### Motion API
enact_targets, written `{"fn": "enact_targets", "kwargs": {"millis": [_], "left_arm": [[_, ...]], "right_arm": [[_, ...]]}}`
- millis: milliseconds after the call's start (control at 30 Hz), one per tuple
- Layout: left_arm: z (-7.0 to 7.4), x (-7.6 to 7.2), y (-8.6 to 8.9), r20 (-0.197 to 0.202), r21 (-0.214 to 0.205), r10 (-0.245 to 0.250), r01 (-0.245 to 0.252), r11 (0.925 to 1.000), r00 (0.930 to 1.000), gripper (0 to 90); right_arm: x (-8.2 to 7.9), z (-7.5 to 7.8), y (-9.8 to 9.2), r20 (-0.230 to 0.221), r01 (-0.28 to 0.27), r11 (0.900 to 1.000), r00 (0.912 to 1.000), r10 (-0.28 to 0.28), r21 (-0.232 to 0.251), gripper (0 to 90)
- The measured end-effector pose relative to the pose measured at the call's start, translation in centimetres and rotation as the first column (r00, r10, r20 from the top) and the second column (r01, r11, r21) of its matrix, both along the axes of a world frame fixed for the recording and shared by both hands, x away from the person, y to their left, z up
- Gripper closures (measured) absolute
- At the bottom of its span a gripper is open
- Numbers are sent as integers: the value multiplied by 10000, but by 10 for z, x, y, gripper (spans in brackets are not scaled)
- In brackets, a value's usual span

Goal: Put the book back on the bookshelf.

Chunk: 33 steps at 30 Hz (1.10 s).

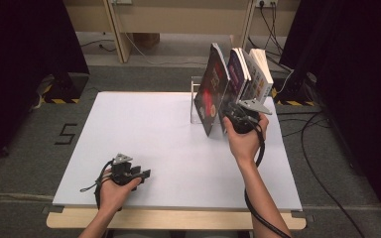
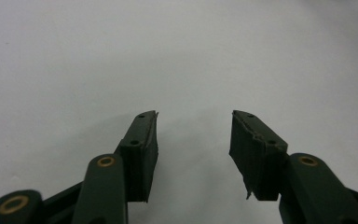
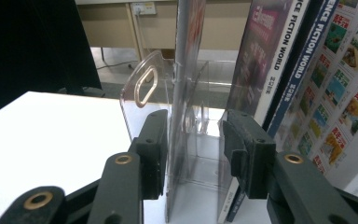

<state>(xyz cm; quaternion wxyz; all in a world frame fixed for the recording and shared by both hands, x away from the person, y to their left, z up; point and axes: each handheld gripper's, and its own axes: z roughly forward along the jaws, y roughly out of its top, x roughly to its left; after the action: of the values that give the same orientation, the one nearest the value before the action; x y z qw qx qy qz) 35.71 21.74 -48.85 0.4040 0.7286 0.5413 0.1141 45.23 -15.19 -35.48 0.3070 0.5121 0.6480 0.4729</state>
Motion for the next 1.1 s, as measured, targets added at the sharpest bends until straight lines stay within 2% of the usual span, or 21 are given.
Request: {"fn": "enact_targets", "kwargs": {"millis": [1100], "left_arm": [[1, -1, 1, 50, 0, 87, -87, 10000, 9999, 508]], "right_arm": [[-20, -13, -31, -476, 328, 9993, 9983, -336, -179, 597]]}}
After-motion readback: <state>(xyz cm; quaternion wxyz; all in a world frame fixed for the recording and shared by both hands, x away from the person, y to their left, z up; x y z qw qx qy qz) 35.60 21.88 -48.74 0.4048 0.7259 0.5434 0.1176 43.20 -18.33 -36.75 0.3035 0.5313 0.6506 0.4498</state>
